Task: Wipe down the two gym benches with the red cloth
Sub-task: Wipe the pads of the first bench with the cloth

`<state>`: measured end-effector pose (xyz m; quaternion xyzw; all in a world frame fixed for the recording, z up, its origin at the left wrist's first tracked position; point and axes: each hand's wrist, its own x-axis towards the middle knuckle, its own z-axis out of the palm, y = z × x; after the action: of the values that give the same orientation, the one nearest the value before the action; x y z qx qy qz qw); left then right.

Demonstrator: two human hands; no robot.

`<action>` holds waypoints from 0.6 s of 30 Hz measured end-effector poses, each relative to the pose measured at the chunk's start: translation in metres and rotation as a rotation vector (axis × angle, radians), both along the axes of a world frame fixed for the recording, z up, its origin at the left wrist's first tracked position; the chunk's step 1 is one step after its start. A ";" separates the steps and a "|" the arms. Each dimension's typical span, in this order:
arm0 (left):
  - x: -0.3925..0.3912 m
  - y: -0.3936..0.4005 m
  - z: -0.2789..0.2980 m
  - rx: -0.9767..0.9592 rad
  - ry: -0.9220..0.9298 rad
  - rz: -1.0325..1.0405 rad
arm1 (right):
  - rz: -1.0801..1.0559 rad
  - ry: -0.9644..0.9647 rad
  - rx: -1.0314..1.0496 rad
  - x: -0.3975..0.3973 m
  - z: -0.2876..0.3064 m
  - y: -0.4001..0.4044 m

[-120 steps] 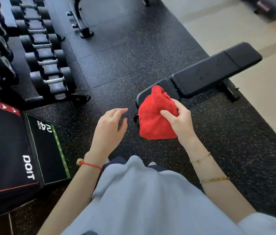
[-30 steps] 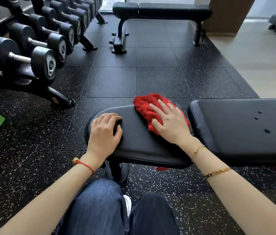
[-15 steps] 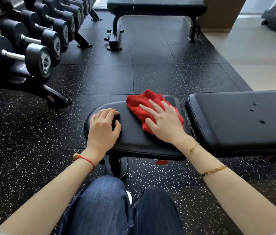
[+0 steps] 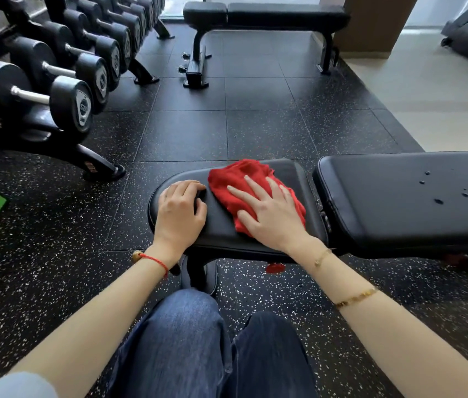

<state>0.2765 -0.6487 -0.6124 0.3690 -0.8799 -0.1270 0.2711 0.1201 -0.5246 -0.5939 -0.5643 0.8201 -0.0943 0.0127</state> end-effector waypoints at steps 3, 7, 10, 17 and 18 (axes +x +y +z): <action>0.001 0.001 0.000 0.002 0.010 -0.009 | -0.084 -0.002 -0.038 -0.016 -0.001 0.028; -0.001 0.003 0.000 0.012 0.009 0.003 | -0.296 -0.065 0.011 -0.048 0.000 0.009; -0.002 0.003 0.000 0.012 0.007 0.009 | -0.315 -0.100 0.068 -0.056 0.004 -0.028; -0.001 0.002 -0.001 0.010 0.003 0.007 | -0.039 -0.021 0.019 0.000 -0.001 -0.019; -0.001 0.002 -0.001 0.011 0.004 0.003 | -0.026 -0.010 -0.006 0.003 -0.002 -0.007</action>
<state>0.2755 -0.6470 -0.6134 0.3716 -0.8780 -0.1321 0.2712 0.1234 -0.5314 -0.5954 -0.5532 0.8270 -0.0996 0.0139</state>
